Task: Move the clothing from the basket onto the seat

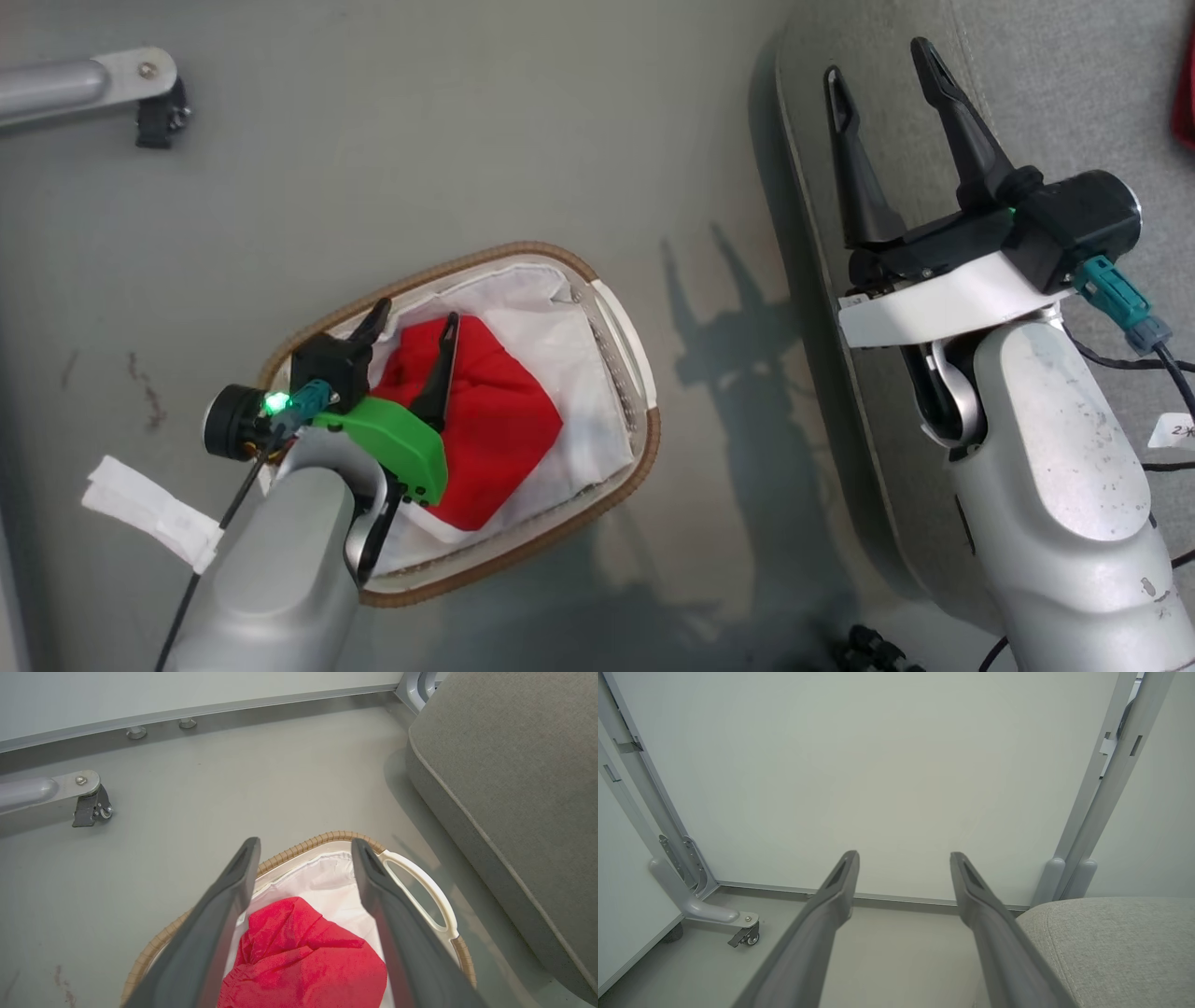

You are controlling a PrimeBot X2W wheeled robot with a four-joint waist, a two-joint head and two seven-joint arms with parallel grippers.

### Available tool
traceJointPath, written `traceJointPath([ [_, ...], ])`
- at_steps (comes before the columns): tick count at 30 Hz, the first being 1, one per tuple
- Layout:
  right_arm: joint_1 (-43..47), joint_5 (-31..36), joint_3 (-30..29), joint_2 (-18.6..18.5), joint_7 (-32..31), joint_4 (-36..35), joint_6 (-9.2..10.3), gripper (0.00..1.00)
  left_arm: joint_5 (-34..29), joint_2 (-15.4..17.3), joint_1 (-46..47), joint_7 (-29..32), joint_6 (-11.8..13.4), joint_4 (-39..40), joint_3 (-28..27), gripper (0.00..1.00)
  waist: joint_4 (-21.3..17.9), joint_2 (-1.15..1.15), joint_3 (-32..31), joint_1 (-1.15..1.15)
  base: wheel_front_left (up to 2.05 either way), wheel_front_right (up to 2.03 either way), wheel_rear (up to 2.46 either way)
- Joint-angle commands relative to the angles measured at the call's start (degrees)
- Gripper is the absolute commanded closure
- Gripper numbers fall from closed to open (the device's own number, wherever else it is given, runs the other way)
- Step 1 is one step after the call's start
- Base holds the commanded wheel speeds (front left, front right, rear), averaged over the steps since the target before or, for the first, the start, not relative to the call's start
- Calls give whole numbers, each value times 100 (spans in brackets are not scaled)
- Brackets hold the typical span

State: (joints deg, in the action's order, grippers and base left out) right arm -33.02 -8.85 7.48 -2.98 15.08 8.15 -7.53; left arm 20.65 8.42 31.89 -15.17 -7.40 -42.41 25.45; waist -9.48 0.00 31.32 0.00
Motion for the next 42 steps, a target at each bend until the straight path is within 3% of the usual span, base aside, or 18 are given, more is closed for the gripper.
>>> traceJointPath([
  [1,-121,-24,42,3,13,-71,8,0,42,156,260,3,-11,-122,114,0,-590,0,795,0,0,0,0],
  [10,-234,-374,172,7,13,-340,8,0,445,436,948,45,-11,-1079,1166,0,-1006,0,1417,0,0,0,0],
  [20,-270,-576,216,6,13,-529,8,0,1047,798,1412,676,-12,-1633,2465,0,-1264,0,1938,0,0,0,0],
  [28,-213,-647,168,4,13,-571,8,0,1309,934,1630,1076,-11,-2041,3106,0,-1318,0,2044,0,0,0,0],
  [29,-216,-651,166,4,13,-568,8,0,1326,929,1647,1114,-12,-2063,3157,34,-1316,0,2042,0,0,0,0],
  [30,-228,-652,160,4,13,-559,8,0,1369,912,1656,1176,-11,-2091,3218,76,-1309,0,2035,0,0,0,0],
  [31,-242,-650,159,3,13,-550,8,0,1412,895,1660,1214,-12,-2112,3262,100,-1303,0,2026,0,0,0,0],
  [42,-248,-472,78,-2,13,-392,8,0,1892,610,1458,736,-12,-2067,3584,100,-1084,0,1420,0,0,0,0],
])
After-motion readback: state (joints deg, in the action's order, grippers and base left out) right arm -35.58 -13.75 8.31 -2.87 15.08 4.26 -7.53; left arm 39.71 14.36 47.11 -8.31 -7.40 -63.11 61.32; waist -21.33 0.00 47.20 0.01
